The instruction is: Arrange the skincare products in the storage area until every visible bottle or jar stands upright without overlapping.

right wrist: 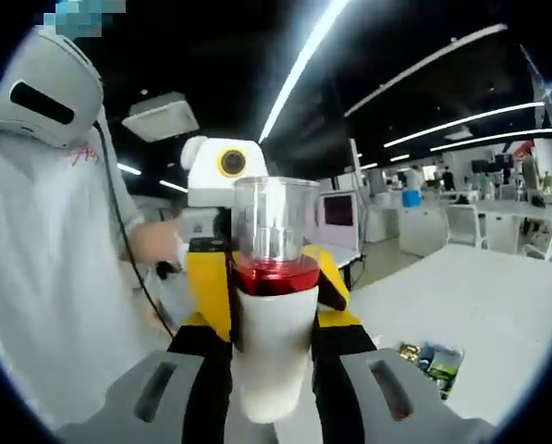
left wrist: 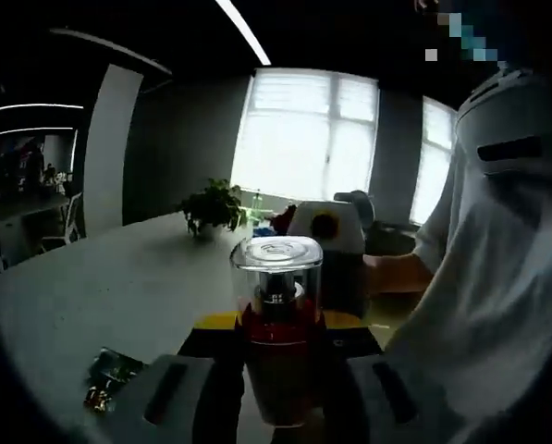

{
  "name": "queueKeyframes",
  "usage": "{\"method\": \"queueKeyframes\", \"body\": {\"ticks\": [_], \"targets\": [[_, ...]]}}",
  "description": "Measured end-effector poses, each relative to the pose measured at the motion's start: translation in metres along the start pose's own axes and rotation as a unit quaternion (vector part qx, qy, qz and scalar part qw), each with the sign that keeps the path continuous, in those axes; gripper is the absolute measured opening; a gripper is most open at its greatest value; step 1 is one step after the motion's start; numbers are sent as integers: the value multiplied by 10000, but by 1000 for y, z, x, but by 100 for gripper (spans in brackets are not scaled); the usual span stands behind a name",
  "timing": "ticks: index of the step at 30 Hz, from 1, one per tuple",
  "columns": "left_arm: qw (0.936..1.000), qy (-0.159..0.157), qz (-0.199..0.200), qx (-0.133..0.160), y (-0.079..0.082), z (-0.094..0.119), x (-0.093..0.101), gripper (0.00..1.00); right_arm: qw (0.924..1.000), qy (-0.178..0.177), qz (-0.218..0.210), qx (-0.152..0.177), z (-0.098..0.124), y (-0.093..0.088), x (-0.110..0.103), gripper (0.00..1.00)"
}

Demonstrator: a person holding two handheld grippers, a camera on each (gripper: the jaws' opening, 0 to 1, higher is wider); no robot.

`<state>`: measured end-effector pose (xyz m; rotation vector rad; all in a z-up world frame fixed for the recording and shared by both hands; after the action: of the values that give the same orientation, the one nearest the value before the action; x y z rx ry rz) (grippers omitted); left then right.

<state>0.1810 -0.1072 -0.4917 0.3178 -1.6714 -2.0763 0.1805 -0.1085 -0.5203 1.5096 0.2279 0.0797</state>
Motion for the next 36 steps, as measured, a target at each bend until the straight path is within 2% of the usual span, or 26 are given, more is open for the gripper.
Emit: {"method": "queueKeyframes", "body": {"ticks": [4, 10, 19, 21, 25, 29, 33, 36], "targets": [[9996, -251, -118, 20, 0, -1, 6, 25, 9997, 219, 59, -15, 0, 0, -5, 32], [9990, -314, -309, -6, -1, -9, 4, 25, 9992, 241, 295, -108, 4, -3, -1, 31], [9978, -385, -524, -156, -14, -29, -9, 25, 9983, -8, 483, -330, 13, -22, 15, 31], [9980, -392, -485, -137, -19, -36, -15, 25, 9977, -200, 522, -379, 17, -27, 22, 32], [9983, -425, -351, -165, -28, -50, -23, 24, 9971, -383, 386, -533, 27, -41, 32, 32], [9982, -516, -232, -209, -34, -59, -23, 25, 9983, -418, 152, -366, 36, -51, 37, 32], [9976, -623, -199, -218, -36, -65, -22, 25, 9994, -294, -187, -38, 42, -58, 40, 31], [9970, -697, -233, -256, -36, -69, -24, 25, 9993, -240, -201, -195, 45, -66, 44, 31]]}}
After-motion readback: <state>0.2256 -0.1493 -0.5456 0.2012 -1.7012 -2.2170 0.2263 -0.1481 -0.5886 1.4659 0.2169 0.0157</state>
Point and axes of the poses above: the point that each gripper's makers call its tool centre point, and the gripper's own axes: z roughly backward along the fingers, x roughly to its right, y roughly out of its top, the point moved 3 cm from there along z, roughly backward along the fingers, and after that the axes turned 13 degrees about y, right-handed, at the moved point
